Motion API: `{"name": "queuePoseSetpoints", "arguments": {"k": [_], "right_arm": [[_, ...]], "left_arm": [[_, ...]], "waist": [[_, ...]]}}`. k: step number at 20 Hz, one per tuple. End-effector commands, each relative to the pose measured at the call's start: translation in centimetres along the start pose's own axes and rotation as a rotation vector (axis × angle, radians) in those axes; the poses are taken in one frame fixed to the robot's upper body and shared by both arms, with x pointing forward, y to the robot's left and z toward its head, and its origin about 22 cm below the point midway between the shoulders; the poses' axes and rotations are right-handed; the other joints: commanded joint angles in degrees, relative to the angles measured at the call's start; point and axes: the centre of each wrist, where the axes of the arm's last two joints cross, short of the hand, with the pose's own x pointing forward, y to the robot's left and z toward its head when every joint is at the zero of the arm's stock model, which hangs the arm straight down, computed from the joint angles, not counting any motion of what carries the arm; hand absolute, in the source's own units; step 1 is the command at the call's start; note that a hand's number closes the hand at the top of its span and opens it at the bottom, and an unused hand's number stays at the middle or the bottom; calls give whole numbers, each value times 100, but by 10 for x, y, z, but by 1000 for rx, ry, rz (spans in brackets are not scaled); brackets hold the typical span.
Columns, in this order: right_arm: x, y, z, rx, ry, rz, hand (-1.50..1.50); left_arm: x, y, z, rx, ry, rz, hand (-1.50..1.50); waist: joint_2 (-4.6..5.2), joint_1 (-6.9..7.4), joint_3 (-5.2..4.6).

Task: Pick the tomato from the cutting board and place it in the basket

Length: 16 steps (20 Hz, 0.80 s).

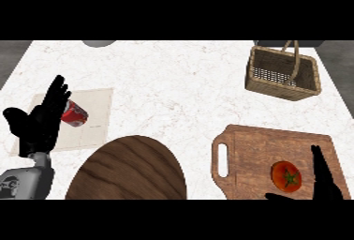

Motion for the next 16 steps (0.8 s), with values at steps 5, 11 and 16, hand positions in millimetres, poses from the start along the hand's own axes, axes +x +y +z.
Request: {"name": "queuePoseSetpoints", "arguments": {"k": [5,11,16], "right_arm": [[-10,14,-14,23,21,23,-150],[-5,20,-8,177,-36,59,150],[-11,40,5,201,-76,41,150]], "left_arm": [[6,0,9,3,11,17,0],[4,-5,0,-2,3,11,0],[-6,6,6,-14,6,-8,0]], "waist": [[10,22,25],[11,18,24],[10,21,26]]}}
